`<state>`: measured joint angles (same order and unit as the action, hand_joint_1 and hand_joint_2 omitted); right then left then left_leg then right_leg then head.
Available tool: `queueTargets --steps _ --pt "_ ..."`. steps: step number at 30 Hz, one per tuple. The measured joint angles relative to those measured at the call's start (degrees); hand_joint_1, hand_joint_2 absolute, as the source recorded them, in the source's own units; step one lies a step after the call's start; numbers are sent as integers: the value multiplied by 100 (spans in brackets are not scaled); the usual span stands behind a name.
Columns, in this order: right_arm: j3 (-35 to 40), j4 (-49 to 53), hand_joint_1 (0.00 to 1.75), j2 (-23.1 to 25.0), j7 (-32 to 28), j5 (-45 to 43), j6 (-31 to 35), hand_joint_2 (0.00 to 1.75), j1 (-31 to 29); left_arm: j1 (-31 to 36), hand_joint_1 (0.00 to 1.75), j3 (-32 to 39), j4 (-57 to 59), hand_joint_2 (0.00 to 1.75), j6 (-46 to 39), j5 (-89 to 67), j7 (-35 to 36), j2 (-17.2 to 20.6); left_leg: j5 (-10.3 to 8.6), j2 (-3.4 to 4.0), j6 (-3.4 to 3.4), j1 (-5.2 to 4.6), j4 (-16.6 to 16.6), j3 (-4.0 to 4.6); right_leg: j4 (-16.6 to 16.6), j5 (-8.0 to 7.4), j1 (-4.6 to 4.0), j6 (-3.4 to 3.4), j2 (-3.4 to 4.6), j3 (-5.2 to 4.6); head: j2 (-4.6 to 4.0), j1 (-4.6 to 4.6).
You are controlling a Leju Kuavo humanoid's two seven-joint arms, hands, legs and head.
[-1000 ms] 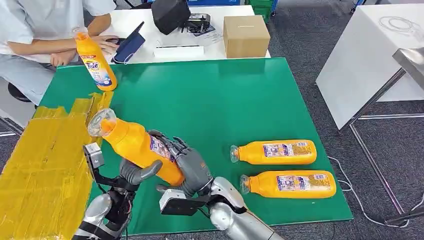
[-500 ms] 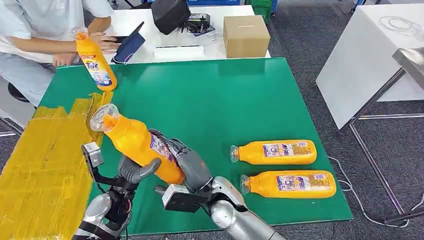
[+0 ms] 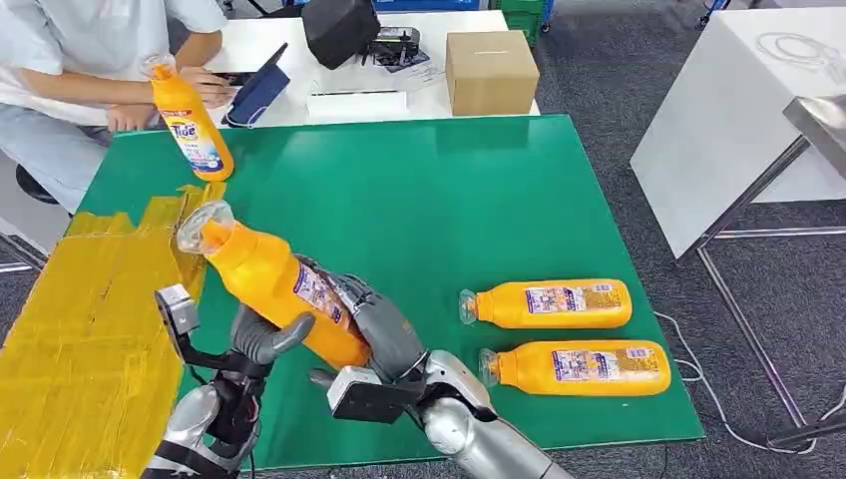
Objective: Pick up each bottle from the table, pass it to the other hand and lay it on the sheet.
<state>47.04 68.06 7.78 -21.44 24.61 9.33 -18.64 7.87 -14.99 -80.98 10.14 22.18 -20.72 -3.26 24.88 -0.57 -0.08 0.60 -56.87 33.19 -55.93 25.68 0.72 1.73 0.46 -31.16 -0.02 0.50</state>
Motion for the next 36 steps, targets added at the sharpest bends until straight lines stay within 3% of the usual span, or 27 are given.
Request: queueTargets --steps 8,19,25,31,36 --pt "260 332 0 -63 -109 -28 -240 175 139 154 175 428 352 175 -275 9 13 2 0 -3 0 -2 0 2 1 0 -1 0 -3 -1 0 4" --pt "282 348 0 -63 -122 -74 -212 175 171 156 175 437 413 175 -348 -29 -26 -4 0 -1 0 -1 0 2 0 0 0 0 -3 -2 0 7" --pt "212 708 0 -175 -269 26 350 175 199 215 175 586 413 175 -1323 -912 -402 44 -1 -1 0 -1 0 1 0 0 0 0 -2 -1 0 7" --pt "120 1058 0 -304 -284 94 448 175 231 284 175 719 411 175 -1570 -1154 -466 122 -1 -2 0 -1 0 1 0 0 0 0 -3 0 0 7" --pt "-92 1603 0 -437 -341 295 951 175 332 390 175 933 387 175 -2696 -2176 -713 267 -1 -1 0 -1 0 0 0 0 0 0 -2 -2 0 9"
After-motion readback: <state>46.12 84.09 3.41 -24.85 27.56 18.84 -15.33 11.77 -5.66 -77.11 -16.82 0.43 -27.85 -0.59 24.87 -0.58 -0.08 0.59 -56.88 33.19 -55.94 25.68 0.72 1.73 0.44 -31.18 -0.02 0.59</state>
